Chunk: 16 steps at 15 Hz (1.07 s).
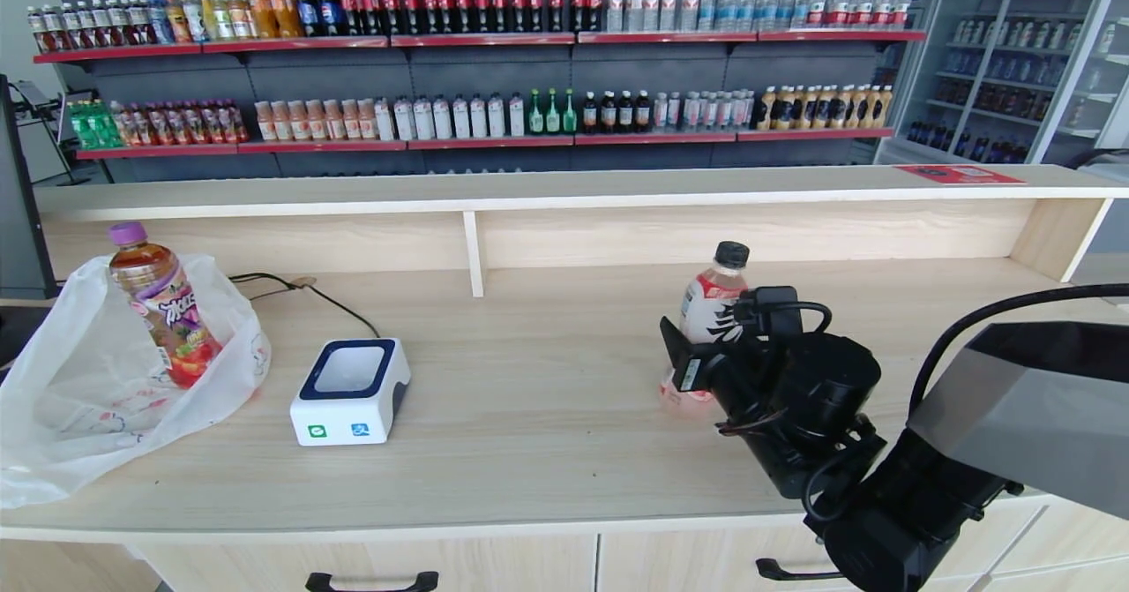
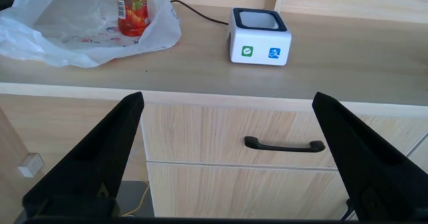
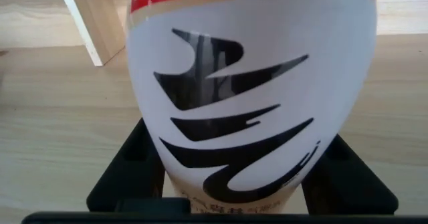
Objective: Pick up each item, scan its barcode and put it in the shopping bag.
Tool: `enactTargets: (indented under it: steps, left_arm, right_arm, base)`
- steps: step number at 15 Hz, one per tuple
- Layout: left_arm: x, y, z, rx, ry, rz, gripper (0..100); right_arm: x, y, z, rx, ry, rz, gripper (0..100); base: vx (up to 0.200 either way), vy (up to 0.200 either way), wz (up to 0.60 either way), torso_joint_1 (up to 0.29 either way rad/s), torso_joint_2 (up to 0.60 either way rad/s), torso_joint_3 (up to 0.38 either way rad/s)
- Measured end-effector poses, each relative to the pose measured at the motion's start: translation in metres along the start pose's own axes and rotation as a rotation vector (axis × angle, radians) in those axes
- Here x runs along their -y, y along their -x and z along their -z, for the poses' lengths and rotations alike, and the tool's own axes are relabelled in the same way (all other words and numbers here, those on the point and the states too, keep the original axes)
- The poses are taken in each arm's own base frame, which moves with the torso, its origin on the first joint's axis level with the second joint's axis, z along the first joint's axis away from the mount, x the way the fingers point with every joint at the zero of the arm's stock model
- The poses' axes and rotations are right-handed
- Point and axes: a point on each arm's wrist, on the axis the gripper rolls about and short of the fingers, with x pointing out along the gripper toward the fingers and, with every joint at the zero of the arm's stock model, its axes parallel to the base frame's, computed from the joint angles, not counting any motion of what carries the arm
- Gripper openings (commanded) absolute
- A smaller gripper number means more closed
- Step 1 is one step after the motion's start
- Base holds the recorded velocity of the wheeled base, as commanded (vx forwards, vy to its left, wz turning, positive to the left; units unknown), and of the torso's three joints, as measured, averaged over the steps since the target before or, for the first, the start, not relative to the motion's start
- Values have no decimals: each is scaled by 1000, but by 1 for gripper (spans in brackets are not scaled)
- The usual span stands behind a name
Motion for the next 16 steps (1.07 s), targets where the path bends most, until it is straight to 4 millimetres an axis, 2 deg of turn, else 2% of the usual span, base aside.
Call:
enactTargets:
  steps: [7,11,16]
  left_arm:
    - [0,0,0,0,0,1,100]
    - [0,0,0,0,1,0,100]
    - [0,0,0,0,2,0,100]
  right_arm:
    - [-3,5,-11,23,-24,-11,0]
    - [-2,10,-27,62,-39,-12,0]
    - [4,39,-59,108,-65,-46,0]
  base:
    - [0,0,0,0,0,0]
    - [0,0,0,0,0,0]
    - [0,0,0,0,0,0]
